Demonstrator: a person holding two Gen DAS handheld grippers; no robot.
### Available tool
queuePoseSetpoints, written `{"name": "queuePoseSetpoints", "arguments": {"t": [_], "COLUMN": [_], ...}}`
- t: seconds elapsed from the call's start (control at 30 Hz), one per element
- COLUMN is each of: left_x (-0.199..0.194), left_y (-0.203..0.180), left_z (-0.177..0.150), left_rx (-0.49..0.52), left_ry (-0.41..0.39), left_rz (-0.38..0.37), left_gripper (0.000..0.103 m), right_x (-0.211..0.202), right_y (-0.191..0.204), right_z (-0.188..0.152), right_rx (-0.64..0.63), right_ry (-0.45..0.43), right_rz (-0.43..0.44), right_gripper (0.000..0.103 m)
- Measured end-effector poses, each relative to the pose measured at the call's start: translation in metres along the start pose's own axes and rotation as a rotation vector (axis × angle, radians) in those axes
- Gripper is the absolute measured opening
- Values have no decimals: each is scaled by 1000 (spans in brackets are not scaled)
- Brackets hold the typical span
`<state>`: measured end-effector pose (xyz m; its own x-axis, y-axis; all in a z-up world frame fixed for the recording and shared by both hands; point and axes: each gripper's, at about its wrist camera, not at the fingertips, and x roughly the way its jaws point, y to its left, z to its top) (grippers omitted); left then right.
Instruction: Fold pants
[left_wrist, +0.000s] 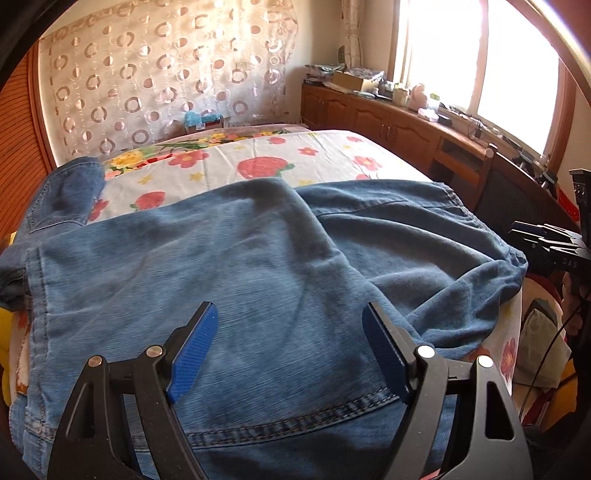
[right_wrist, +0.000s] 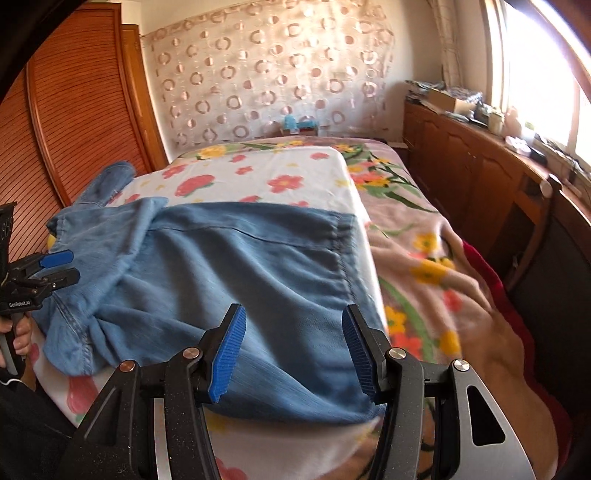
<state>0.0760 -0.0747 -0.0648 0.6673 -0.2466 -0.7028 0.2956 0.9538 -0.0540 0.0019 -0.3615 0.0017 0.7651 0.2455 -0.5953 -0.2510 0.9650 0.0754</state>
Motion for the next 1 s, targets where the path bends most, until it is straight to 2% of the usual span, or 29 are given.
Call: {"name": "queuePoseSetpoints", "arguments": {"t": [0.4, 0.97, 1.0], "left_x": [18, 20, 19], "left_y": [-8, -9, -8], "left_z": [-7, -13, -13], "left_rx": [1, -4, -6], "left_ry": [59, 55, 54], "left_rz": [-9, -8, -10], "left_gripper": [81, 81, 81], "right_x": [6, 21, 20], "right_y": [-10, -21, -20], "right_z": [-3, -9, -9], "right_rx": [26, 63, 60], "right_ry": [41, 111, 110], "right_rz": [-55, -64, -63], "right_gripper": [56, 56, 50]}}
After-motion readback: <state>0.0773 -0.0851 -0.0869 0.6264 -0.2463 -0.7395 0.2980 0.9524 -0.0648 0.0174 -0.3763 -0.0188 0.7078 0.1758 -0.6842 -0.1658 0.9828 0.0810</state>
